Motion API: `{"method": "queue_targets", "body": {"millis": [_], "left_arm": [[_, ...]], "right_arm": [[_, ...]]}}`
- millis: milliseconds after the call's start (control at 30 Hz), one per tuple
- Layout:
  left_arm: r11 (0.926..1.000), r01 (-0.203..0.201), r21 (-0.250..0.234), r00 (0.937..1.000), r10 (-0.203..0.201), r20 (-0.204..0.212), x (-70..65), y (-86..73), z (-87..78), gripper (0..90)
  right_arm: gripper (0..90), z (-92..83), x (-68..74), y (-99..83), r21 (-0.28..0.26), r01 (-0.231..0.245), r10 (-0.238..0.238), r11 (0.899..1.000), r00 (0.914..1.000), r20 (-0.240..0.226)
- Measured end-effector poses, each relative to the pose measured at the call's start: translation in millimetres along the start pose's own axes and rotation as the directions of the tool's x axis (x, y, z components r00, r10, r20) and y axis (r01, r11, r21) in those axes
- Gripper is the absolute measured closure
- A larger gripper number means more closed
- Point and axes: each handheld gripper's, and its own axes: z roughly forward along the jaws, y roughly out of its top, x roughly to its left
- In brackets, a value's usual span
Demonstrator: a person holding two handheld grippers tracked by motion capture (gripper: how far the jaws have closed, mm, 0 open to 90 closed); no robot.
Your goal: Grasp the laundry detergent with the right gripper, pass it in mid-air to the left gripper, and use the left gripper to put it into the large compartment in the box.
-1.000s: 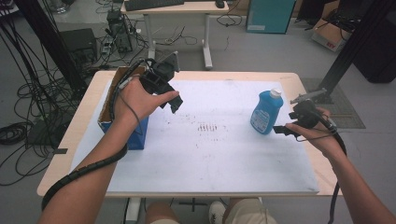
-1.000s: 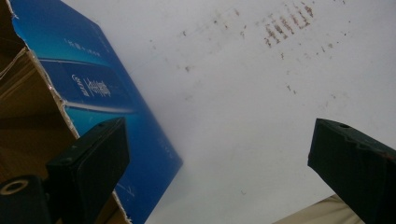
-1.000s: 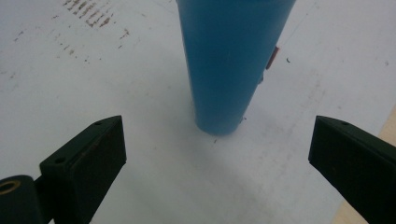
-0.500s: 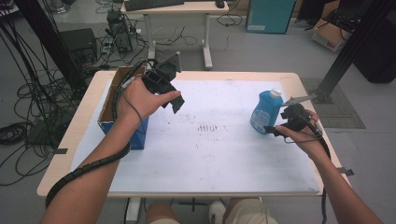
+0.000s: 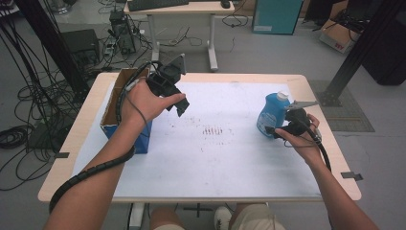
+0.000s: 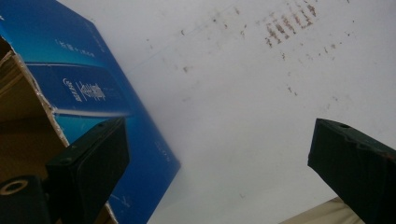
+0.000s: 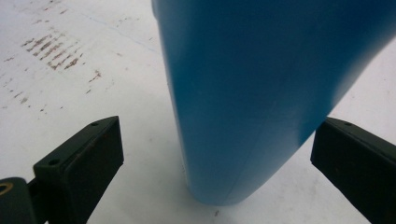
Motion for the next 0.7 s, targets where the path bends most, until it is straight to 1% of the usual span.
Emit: {"method": "queue_targets", "body": {"millis": [33, 67, 100, 133, 300, 400, 433, 467, 500, 600, 633, 700], "left_arm": [[1.0000, 0.000, 0.000, 1.0000, 0.000, 0.000, 0.0, 0.0, 0.0, 5.9], [1.0000, 0.000, -0.002, 1.0000, 0.000, -0.002, -0.5, 0.1, 0.1, 5.9], [1.0000, -0.001, -0.001, 1.0000, 0.001, 0.000, -1.6, 0.2, 0.0, 5.9], [1.0000, -0.005, 0.000, 1.0000, 0.005, -0.002, -1.8, 0.5, -0.2, 5.9], [1.0000, -0.007, -0.002, 1.0000, 0.007, -0.003, -3.0, 1.6, -1.0, 5.9], [0.9998, -0.018, 0.002, 0.9998, 0.018, -0.008, -3.4, 2.6, -1.2, 5.8], [0.9998, -0.018, 0.002, 0.9998, 0.018, -0.008, -3.4, 2.6, -1.2, 5.9], [0.9999, -0.014, 0.000, 0.9999, 0.014, -0.006, -4.2, 2.8, -0.6, 5.8], [0.9999, -0.014, 0.002, 0.9999, 0.014, -0.008, -4.6, 2.9, -0.4, 5.9], [0.9998, -0.017, 0.004, 0.9998, 0.017, -0.010, -5.1, 3.0, -0.5, 5.9], [0.9999, -0.012, -0.001, 0.9999, 0.012, -0.009, -5.6, 3.0, -0.5, 5.8], [0.9999, -0.017, 0.002, 0.9998, 0.017, -0.010, -5.5, 3.4, -0.5, 5.9]], "right_arm": [[2.2, 0.0, 0.0, 0.0, 0.000, 0.000, 0.000, 1.000, 1.0000, 0.000], [2.3, 0.6, 0.3, -0.8, -0.007, -0.011, 0.011, 1.000, 0.9999, 0.002], [2.3, 1.5, 0.4, -1.8, -0.022, -0.017, 0.017, 1.000, 0.9999, 0.003], [2.0, 1.9, 0.2, -2.0, -0.031, -0.012, 0.012, 0.999, 0.9999, 0.006], [2.0, 3.0, 0.6, -2.6, -0.044, -0.018, 0.018, 0.999, 0.9998, 0.006], [1.9, 4.2, 0.4, -2.6, -0.067, -0.019, 0.020, 0.998, 0.9998, 0.009], [1.9, 4.2, 0.4, -2.6, -0.067, -0.019, 0.020, 0.998, 0.9998, 0.009], [1.9, 4.4, 1.3, -2.6, -0.071, -0.019, 0.020, 0.997, 0.9996, 0.021], [1.9, 5.6, 1.5, -3.0, -0.094, -0.020, 0.022, 0.995, 0.9995, 0.021], [1.9, 5.7, 1.1, -3.1, -0.103, -0.023, 0.025, 0.994, 0.9994, 0.022], [1.7, 5.5, 1.0, -3.1, -0.107, -0.025, 0.028, 0.994, 0.9993, 0.025], [1.7, 6.0, 0.8, -2.6, -0.117, -0.024, 0.027, 0.993, 0.9993, 0.024]]}}
